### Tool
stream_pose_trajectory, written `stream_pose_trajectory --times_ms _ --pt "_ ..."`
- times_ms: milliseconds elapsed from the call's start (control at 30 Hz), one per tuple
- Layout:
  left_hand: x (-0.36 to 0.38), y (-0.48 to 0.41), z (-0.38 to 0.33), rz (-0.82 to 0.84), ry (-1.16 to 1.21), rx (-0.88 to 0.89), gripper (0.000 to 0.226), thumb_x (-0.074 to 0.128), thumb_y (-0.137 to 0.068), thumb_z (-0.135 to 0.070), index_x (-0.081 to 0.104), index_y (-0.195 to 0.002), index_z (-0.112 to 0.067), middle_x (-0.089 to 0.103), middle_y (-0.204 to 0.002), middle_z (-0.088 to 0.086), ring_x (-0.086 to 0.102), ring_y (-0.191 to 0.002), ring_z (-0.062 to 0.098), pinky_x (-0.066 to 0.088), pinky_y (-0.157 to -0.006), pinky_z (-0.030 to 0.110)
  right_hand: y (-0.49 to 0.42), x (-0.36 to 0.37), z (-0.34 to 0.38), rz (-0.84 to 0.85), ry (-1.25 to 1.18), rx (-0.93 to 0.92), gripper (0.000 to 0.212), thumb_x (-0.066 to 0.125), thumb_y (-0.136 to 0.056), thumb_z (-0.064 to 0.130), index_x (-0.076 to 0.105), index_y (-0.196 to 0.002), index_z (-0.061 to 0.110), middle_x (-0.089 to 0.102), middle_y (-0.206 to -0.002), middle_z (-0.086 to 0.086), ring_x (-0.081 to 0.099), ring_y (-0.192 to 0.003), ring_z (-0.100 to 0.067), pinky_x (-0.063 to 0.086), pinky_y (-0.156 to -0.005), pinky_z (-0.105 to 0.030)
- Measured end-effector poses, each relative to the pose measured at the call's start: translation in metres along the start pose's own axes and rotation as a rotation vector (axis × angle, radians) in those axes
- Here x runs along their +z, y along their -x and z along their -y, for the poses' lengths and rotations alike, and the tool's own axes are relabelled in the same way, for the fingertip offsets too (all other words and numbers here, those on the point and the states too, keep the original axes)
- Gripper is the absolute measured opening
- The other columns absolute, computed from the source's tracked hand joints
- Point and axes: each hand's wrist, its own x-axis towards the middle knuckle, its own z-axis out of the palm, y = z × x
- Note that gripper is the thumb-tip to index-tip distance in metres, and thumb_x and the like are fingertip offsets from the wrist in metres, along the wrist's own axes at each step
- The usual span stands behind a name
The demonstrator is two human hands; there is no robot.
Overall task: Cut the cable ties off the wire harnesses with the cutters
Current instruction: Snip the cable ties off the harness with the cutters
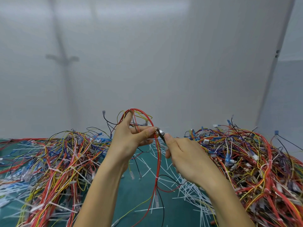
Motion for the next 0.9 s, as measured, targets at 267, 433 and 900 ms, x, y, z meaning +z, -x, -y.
stream_pose_trajectory --times_ms 267,433,900 --pt "-0.003 -0.001 -0.001 -0.004 -0.021 -0.008 0.09 0.077 -0.077 -0.01 0.026 -0.152 -0.011 0.077 -0.09 0.01 0.074 -0.081 0.022 0.058 -0.067 0.025 0.0 0.002 0.003 -0.002 0.071 -0.024 0.058 0.017 -0.102 0.053 0.048 -0.066 0.02 0.053 -0.063 -0.001 0.047 -0.06 -0.015 0.04 -0.065 -0.038" --pt "-0.003 -0.001 -0.002 -0.01 -0.027 -0.005 0.09 0.078 -0.078 -0.009 0.026 -0.152 -0.008 0.077 -0.088 0.009 0.075 -0.079 0.02 0.057 -0.064 0.023 -0.001 0.0 0.003 -0.007 0.024 -0.01 0.062 0.02 -0.102 0.053 0.052 -0.068 0.012 0.054 -0.063 -0.005 0.047 -0.06 -0.018 0.038 -0.063 -0.038" --pt "-0.001 -0.003 0.001 -0.115 0.028 0.023 0.051 0.075 -0.08 -0.006 0.045 -0.122 -0.009 0.072 -0.102 0.02 0.074 -0.076 0.017 0.056 -0.06 0.022 -0.004 -0.013 -0.003 -0.009 -0.322 0.109 0.066 0.053 -0.079 0.075 0.071 -0.071 0.012 0.071 -0.062 0.004 0.055 -0.047 -0.005 0.055 -0.067 -0.043"
